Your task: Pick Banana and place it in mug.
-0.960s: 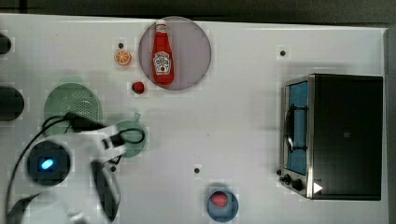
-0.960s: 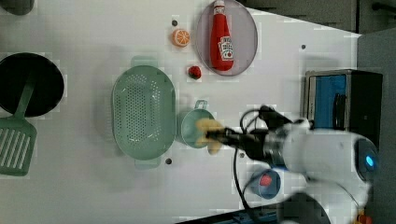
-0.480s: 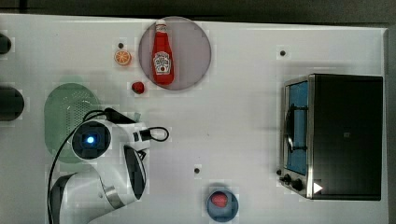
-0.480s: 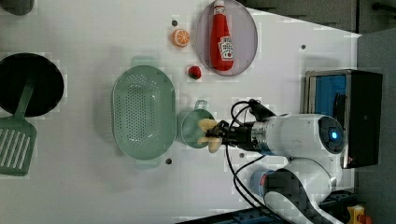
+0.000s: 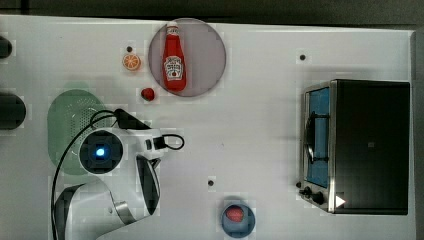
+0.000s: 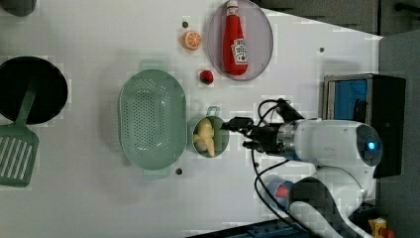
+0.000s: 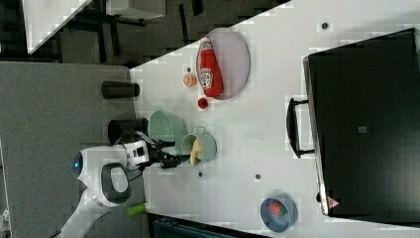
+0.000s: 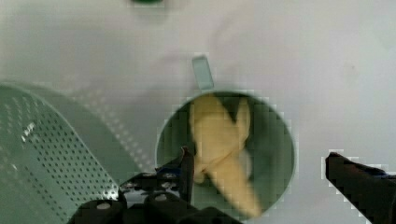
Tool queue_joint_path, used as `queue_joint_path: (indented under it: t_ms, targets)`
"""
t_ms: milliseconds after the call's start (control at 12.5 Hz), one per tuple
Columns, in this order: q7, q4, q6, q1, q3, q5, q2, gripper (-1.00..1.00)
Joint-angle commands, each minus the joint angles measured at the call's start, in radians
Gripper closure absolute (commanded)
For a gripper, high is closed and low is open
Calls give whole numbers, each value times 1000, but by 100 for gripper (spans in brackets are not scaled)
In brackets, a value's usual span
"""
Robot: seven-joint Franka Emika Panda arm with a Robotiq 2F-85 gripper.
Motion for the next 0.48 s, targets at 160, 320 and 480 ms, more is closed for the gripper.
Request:
queue_joint_path:
  t_ms: [160, 320, 480]
  targets:
    - [12, 152, -242, -16, -97, 11, -153, -100]
    - [11, 245, -402, -22, -165, 7, -213, -100]
    - [6, 344, -555, -26, -235, -14, -252, -100]
